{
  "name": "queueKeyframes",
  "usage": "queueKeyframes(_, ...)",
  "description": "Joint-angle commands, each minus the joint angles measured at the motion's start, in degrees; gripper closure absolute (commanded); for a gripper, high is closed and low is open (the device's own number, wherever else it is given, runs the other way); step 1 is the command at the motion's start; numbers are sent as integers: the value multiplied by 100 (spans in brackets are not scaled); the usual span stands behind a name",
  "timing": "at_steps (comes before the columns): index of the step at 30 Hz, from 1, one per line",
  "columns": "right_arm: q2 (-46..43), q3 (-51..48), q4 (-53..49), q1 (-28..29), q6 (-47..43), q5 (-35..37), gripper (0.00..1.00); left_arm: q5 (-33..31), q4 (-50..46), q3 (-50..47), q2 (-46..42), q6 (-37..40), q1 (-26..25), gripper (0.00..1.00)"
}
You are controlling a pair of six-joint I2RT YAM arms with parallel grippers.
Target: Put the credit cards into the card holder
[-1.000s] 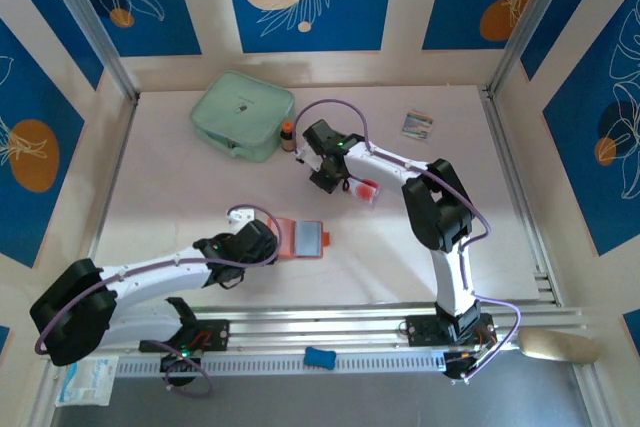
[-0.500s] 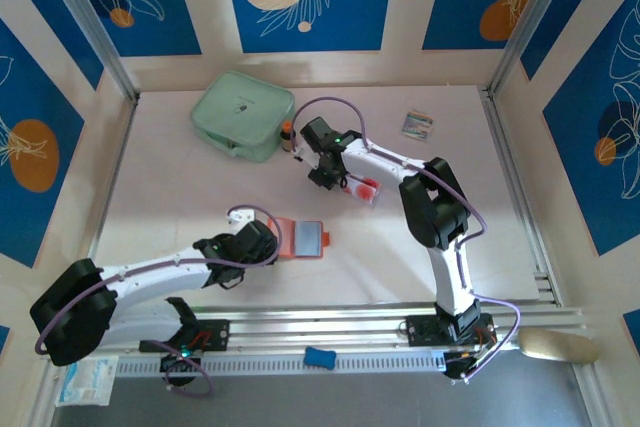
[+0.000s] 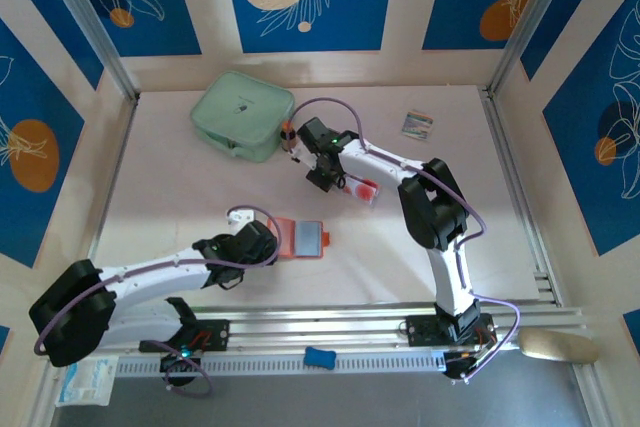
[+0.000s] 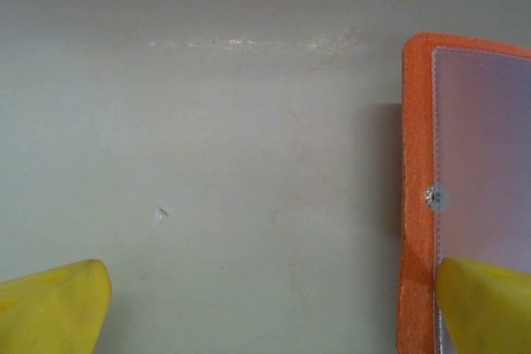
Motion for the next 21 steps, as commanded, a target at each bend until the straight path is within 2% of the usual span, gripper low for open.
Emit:
queueKeyframes(1,-212,196,-64,92,-138,171,100,80,-98,59,-183,80,45,0)
queueKeyframes(10,-829,160,-57,410,285,94,100,58,-350,222,-581,180,47,0)
queueKeyframes(16,-1469,-327,85,465,1403,-405,100,53,-568,521,-905,420,41,0)
queueKeyframes(21,-1991,-922,264,374,2603,-839,100,84,-601,915,-805,778,40,0)
